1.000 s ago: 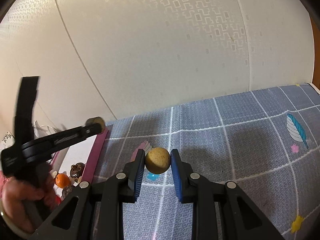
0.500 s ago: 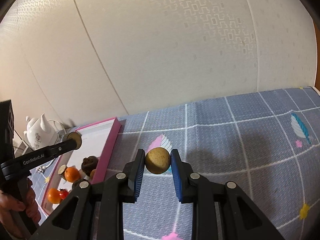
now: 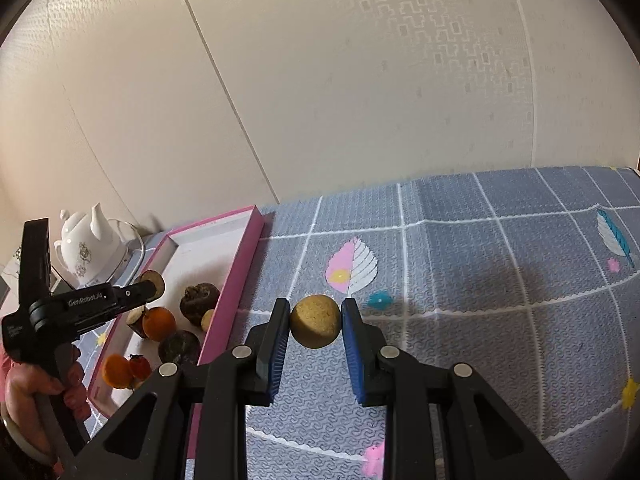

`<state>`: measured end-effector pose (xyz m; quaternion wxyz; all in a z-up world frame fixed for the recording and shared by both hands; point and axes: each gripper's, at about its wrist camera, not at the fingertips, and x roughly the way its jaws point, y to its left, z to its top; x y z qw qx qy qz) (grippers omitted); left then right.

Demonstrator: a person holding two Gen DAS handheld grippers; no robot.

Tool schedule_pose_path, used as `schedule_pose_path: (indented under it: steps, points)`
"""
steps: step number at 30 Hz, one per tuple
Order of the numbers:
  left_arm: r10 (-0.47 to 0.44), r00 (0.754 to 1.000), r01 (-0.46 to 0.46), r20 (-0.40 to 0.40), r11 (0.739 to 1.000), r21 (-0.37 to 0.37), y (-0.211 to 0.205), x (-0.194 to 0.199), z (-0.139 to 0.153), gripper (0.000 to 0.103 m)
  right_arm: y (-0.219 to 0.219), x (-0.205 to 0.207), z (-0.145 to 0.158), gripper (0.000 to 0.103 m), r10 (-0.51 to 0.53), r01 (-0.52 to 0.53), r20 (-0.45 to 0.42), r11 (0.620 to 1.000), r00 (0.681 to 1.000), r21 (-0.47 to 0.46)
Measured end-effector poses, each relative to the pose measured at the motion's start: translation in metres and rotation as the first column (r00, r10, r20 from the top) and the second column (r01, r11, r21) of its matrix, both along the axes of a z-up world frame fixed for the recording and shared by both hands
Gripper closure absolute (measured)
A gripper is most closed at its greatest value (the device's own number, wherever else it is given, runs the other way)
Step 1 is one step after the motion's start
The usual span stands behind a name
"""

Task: Organize fruits
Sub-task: 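Carry the eggplant chunk into the tray and open the left gripper, then lower the tan ball into the tray and open the right gripper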

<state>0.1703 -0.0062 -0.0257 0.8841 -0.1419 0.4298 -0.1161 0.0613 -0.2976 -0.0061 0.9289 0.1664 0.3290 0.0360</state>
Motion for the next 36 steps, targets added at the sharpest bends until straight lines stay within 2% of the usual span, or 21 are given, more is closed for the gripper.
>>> schedule_pose_path:
  steps: [6, 10, 13, 14, 17, 23, 25, 29, 31, 33, 36]
  points:
    - [-0.008, 1.0, 0.008, -0.025, 1.0, 0.022, 0.0, 0.017, -0.01, 0.079, 0.004, 0.001, -0.002, 0.077, 0.006, -0.006, -0.003, 1.0, 1.0, -0.014]
    - [-0.002, 1.0, 0.003, -0.002, 0.996, 0.09, -0.001, 0.018, -0.008, 0.077, 0.005, 0.003, -0.002, 0.077, 0.011, -0.011, -0.003, 1.0, 1.0, -0.02]
    - [0.028, 0.999, -0.03, 0.023, 0.994, 0.104, 0.006, 0.015, -0.005, 0.066, 0.006, 0.003, -0.002, 0.077, 0.01, -0.01, -0.002, 1.0, 1.0, -0.018]
    - [0.037, 0.999, -0.04, 0.031, 0.994, 0.104, 0.008, 0.014, -0.004, 0.06, 0.006, 0.003, -0.002, 0.077, 0.011, -0.011, -0.001, 1.0, 1.0, -0.021]
    - [0.055, 0.997, -0.059, 0.051, 0.994, 0.087, 0.015, 0.009, 0.0, 0.058, 0.008, 0.003, -0.001, 0.077, 0.017, -0.017, 0.002, 1.0, 1.0, -0.018]
    - [0.051, 0.989, -0.081, 0.141, 0.972, 0.222, 0.014, -0.017, 0.007, 0.056, 0.014, 0.003, 0.001, 0.077, 0.032, -0.032, 0.007, 0.999, 0.999, -0.031]
    - [0.047, 0.987, -0.082, 0.154, 0.97, 0.229, 0.015, -0.028, 0.007, 0.055, 0.015, 0.003, 0.001, 0.077, 0.035, -0.035, 0.009, 0.999, 0.999, -0.027]
    - [0.062, 0.975, -0.11, 0.213, 0.97, 0.217, 0.02, -0.053, 0.008, 0.039, 0.02, 0.002, 0.004, 0.077, 0.057, -0.056, 0.023, 0.998, 0.998, -0.027]
    - [0.051, 0.971, -0.106, 0.235, 0.968, 0.227, 0.019, -0.063, 0.008, 0.037, 0.024, 0.002, 0.005, 0.077, 0.074, -0.073, 0.031, 0.997, 0.997, -0.028]
    - [0.038, 0.966, -0.104, 0.255, 0.962, 0.253, 0.017, -0.073, 0.007, 0.025, 0.028, 0.002, 0.006, 0.077, 0.09, -0.089, 0.032, 0.996, 0.995, -0.026]
    - [0.041, 0.969, -0.108, 0.244, 0.957, 0.27, 0.018, -0.084, 0.003, 0.017, 0.037, 0.003, 0.006, 0.077, 0.116, -0.115, 0.034, 0.993, 0.993, -0.029]
